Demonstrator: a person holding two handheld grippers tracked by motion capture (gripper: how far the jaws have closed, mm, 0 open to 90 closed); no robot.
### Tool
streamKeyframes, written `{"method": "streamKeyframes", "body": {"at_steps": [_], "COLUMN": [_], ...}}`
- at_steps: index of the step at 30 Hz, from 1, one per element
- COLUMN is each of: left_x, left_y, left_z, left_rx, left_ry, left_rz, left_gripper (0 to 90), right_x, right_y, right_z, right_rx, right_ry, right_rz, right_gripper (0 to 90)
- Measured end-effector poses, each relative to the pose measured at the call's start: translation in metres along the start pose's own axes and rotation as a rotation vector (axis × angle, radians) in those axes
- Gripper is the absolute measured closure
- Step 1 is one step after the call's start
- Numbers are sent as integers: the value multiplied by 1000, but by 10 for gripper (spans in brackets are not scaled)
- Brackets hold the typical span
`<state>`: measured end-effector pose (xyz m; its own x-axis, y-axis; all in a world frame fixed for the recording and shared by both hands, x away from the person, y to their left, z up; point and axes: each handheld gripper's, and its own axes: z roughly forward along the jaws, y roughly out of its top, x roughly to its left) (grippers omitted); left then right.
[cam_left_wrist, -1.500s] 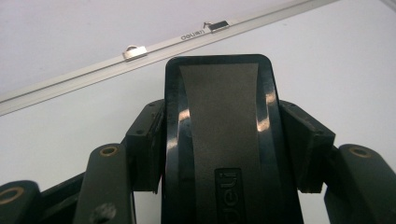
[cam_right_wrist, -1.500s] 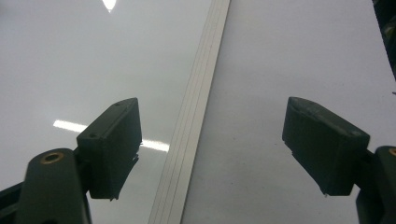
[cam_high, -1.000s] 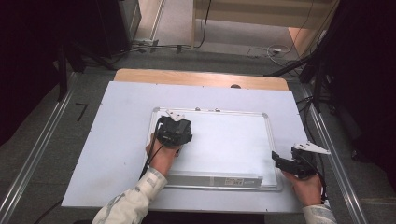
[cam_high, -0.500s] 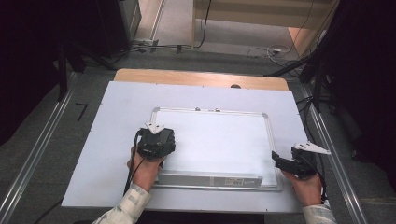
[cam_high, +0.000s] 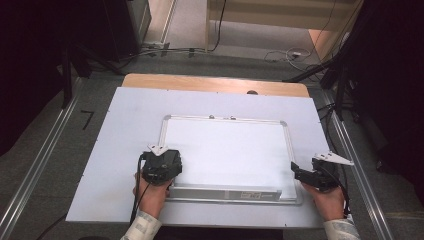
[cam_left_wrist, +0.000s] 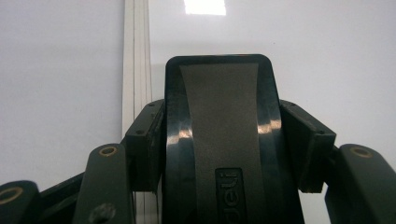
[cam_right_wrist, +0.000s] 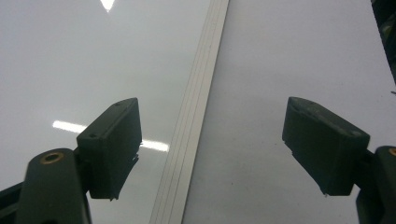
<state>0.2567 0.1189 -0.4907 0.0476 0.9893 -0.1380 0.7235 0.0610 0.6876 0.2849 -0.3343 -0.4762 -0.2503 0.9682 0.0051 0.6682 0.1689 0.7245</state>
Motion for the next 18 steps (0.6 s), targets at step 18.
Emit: {"method": "streamKeyframes", "body": {"at_steps": [18], "left_x": [-7], "left_y": [-2], "left_z": [-9], "left_rx": [-50], "left_ry": [19], "left_rz": [22], "left_gripper": [285], "right_x": [0], "right_y": [0], "right_z": [0], "right_rx": [-2], "right_ry": [0], "right_rz": [-1], "right_gripper": [184]}}
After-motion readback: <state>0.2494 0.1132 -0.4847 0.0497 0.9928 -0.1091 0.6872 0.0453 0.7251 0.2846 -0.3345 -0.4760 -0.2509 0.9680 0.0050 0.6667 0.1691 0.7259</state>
